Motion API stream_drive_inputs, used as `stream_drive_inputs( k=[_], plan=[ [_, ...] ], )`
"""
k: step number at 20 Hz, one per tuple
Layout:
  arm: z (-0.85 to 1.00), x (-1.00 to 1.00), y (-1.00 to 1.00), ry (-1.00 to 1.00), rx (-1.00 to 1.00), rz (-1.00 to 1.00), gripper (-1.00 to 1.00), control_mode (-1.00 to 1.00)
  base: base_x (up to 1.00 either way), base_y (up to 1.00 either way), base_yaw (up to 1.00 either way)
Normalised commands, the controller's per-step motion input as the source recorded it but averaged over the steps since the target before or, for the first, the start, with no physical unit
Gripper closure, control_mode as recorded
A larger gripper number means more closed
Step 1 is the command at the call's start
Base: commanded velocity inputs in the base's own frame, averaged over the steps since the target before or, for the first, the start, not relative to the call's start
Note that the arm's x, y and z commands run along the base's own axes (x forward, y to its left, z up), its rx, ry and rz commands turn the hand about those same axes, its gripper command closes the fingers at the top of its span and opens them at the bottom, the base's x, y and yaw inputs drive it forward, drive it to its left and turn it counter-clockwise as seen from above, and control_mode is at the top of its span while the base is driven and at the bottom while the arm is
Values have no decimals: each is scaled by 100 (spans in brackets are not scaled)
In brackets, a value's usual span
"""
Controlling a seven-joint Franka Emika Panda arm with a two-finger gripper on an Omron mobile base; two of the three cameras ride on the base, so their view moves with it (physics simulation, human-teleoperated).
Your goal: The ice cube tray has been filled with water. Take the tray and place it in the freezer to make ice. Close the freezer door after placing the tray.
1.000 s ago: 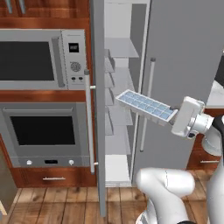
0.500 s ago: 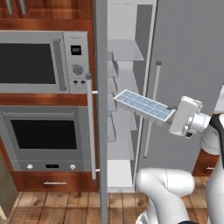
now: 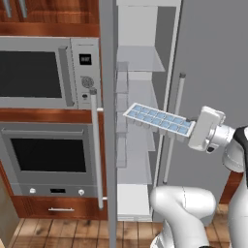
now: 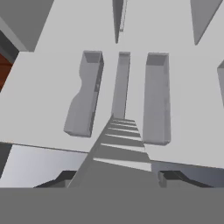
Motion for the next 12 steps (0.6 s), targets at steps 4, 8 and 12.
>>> stream_drive_inputs(
  k=[4, 8, 12],
  plan=[
    [0, 0, 0, 0, 0, 0, 100, 100, 5, 0, 0],
    [15, -28, -6, -3, 0, 0, 100, -100, 0, 0, 0],
    [74, -100, -59, -18, 0, -1, 100, -100, 0, 0, 0]
  ],
)
